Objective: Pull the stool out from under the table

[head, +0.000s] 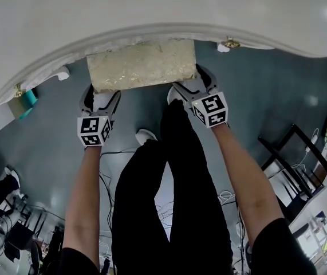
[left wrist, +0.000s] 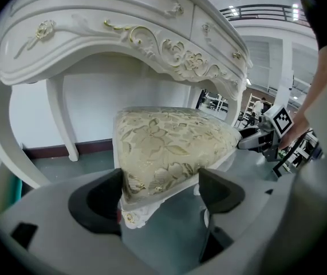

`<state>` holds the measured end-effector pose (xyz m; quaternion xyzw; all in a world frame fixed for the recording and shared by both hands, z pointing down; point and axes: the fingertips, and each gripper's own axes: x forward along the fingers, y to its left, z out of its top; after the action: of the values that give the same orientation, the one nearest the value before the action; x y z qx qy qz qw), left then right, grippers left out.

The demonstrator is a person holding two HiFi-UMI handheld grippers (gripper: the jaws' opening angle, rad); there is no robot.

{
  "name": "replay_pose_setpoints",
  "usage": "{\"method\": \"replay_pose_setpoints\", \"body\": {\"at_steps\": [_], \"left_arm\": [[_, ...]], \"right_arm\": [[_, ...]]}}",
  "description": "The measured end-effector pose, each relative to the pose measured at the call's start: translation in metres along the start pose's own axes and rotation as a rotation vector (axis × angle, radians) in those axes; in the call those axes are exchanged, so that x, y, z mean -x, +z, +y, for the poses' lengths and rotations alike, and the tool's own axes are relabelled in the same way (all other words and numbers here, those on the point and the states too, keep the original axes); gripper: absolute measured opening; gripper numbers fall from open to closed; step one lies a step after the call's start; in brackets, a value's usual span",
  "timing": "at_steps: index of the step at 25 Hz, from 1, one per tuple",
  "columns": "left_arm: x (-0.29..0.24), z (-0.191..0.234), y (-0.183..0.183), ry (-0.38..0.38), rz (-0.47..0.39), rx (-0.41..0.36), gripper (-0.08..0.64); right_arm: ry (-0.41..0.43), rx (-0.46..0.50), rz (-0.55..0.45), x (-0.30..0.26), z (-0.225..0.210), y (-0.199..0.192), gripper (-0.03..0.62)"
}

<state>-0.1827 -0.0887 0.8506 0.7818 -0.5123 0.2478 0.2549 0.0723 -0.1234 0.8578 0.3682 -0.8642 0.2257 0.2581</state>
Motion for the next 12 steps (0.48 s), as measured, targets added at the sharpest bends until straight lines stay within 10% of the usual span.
{"method": "replay_pose_setpoints", "body": {"at_steps": [12], "left_arm": [[0.021,-0.015,-0.013,-0.016,0.024,0.025,0.417]], "right_arm": [[-0.003,-0.001,0.017,0.018,0.013,-0.013,0.403]]}}
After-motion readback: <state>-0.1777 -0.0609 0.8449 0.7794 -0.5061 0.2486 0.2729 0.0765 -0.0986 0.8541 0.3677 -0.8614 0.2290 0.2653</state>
